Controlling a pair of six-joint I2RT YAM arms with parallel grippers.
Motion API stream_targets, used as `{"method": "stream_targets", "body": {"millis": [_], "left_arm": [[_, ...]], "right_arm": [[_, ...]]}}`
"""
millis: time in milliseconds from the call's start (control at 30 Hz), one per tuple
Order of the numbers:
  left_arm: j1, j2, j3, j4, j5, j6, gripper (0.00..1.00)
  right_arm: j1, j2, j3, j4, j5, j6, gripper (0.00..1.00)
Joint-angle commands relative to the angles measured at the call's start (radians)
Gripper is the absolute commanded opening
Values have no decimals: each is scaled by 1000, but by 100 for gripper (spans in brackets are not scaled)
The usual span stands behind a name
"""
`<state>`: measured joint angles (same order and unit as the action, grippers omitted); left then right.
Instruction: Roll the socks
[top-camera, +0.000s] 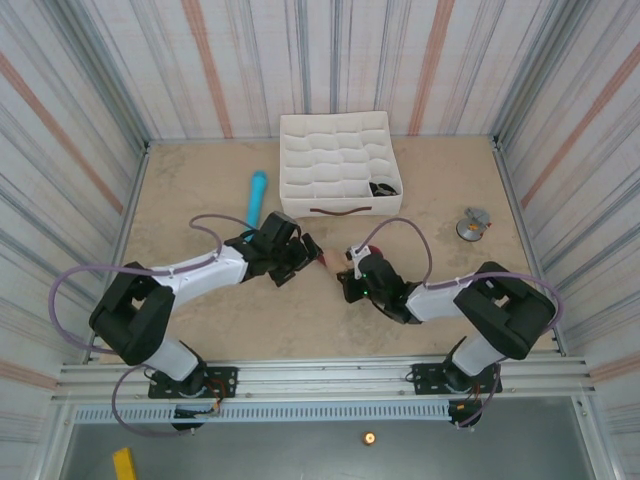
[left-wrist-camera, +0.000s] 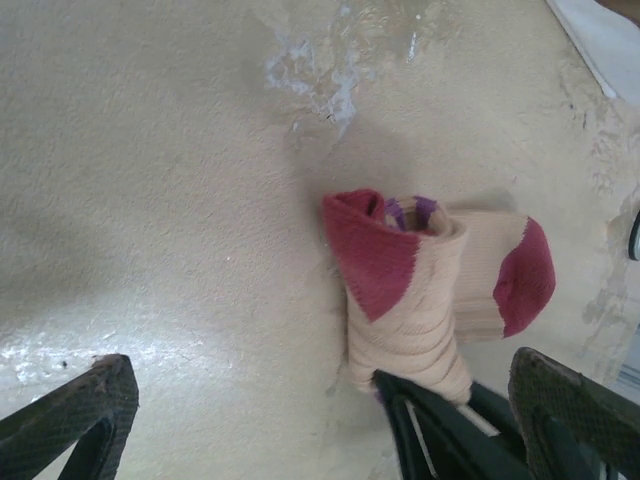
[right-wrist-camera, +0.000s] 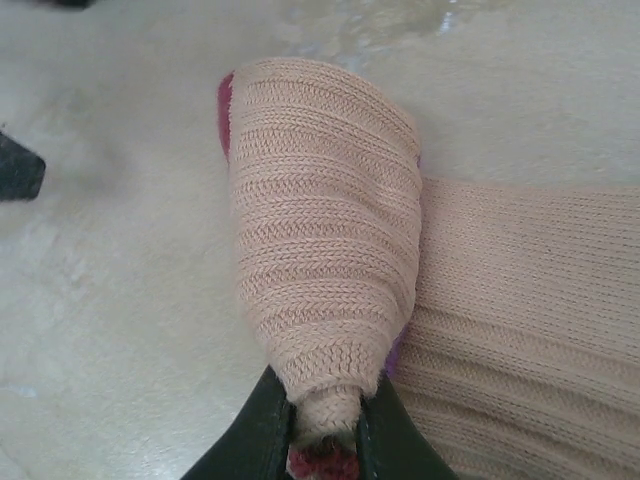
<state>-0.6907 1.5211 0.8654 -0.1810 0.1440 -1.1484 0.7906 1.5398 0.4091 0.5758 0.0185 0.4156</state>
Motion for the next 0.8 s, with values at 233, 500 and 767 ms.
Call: {"method": "stream_targets", "body": {"millis": [233,500,767], "left_arm": [[-12,1,-2,12,-5,98,93],[-49,70,25,42,17,88,88],[-73,139,41,122,46,78,79]], "right_arm": [[-150,18,-70,-131,-294,162,0],[-276,71,-102,-80,-440,258,0],[-317,107,-88,-141,-435,317,0]]}}
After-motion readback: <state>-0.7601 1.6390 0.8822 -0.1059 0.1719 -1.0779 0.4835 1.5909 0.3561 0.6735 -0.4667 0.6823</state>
